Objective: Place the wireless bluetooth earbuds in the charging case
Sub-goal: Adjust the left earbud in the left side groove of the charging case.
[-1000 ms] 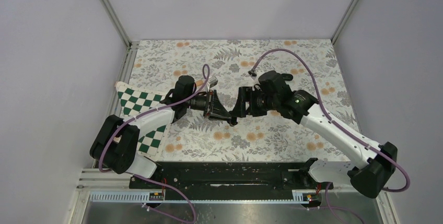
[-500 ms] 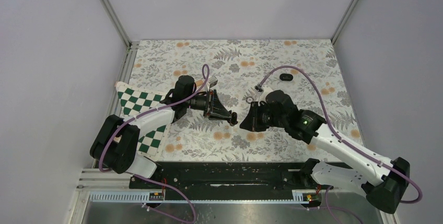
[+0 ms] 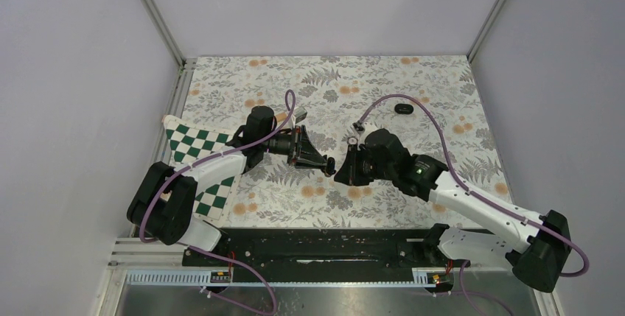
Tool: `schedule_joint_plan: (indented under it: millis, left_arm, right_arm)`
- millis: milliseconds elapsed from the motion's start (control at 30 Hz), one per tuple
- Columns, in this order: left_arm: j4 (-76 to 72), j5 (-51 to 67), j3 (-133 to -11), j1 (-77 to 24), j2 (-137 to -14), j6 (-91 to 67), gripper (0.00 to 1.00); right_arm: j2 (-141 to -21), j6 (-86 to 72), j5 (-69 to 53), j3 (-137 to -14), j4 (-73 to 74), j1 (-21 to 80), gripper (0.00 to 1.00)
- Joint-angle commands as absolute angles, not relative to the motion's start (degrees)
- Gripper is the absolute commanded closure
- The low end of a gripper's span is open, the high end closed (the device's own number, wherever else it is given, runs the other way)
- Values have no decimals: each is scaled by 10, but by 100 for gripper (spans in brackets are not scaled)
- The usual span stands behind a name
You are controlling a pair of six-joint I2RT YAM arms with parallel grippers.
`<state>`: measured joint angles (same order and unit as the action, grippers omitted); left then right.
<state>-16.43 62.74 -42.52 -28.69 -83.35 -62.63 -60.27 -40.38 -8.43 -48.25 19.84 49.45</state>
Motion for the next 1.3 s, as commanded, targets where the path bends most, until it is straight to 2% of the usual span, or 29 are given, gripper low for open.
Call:
schedule_joint_plan:
  millis: [0, 733, 1267]
  left_arm:
    - [-197, 625, -432, -284, -817, -628, 100]
    - [-216, 627, -425, -285, -821, -638, 100]
    - [-236, 629, -428, -285, -832, -651, 100]
  right_arm:
    - [-616, -396, -57, -510, 193, 498, 88]
    - [-648, -384, -41, -545, 199, 491, 88]
    - [-614, -383, -67, -530, 216, 489, 89]
